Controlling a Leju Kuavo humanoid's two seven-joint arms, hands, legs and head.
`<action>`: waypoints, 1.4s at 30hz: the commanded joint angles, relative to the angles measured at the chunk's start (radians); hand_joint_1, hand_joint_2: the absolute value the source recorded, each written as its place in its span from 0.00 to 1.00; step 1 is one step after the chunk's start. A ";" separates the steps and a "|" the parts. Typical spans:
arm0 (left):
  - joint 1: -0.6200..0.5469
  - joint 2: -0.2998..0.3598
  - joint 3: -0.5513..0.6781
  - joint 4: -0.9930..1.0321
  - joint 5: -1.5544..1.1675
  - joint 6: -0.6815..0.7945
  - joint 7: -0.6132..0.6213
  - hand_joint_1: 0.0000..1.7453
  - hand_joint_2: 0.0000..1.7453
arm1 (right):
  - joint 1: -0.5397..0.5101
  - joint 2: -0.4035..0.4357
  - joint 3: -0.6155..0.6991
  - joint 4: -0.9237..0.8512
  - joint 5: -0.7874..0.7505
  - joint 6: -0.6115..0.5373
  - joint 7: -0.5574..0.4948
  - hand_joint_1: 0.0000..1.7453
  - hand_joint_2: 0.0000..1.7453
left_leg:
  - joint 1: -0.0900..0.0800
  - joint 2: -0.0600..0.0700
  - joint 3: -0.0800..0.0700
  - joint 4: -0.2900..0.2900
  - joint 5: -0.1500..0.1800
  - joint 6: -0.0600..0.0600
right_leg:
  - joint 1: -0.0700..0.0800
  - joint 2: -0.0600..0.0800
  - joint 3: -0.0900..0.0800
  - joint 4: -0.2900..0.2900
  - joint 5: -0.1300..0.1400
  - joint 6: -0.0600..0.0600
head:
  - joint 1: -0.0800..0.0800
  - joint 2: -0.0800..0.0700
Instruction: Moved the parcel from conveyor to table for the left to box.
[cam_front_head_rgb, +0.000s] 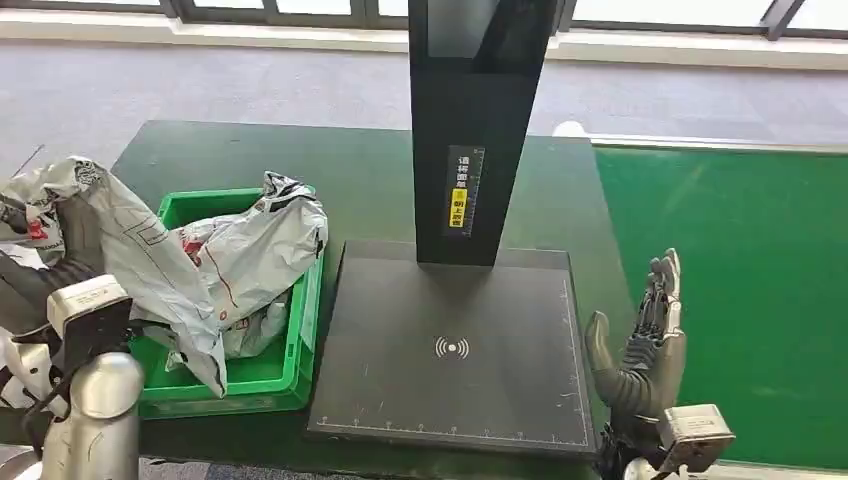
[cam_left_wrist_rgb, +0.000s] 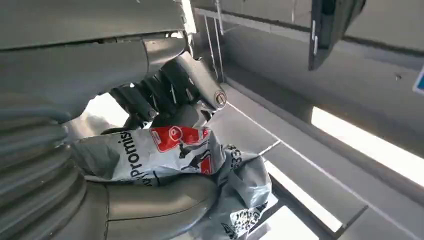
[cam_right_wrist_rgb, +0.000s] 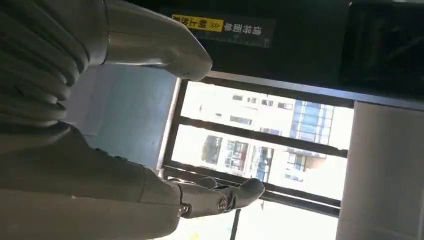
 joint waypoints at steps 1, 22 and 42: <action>-0.059 0.059 -0.158 0.231 -0.258 -0.397 0.157 1.00 1.00 | -0.088 -0.027 0.005 0.118 -0.005 0.013 0.002 0.00 1.00 | 0.000 0.000 0.002 -0.003 0.002 0.000 | 0.000 -0.002 0.002 -0.003 0.002 -0.001 | 0.000 0.000; -0.374 -0.074 -0.141 0.932 -0.137 -0.173 0.233 0.00 0.00 | -0.004 -0.012 0.031 0.045 0.009 -0.021 0.002 0.00 1.00 | 0.000 0.000 0.000 -0.001 0.002 0.000 | 0.000 -0.001 0.001 -0.001 0.003 -0.001 | 0.000 0.000; -0.077 -0.112 -0.066 0.307 0.442 -0.064 0.049 0.00 0.00 | 0.014 -0.034 0.073 -0.007 0.025 -0.068 0.002 0.00 1.00 | 0.000 0.002 0.000 -0.001 0.001 0.000 | 0.001 0.001 0.001 -0.002 0.002 -0.001 | 0.000 0.000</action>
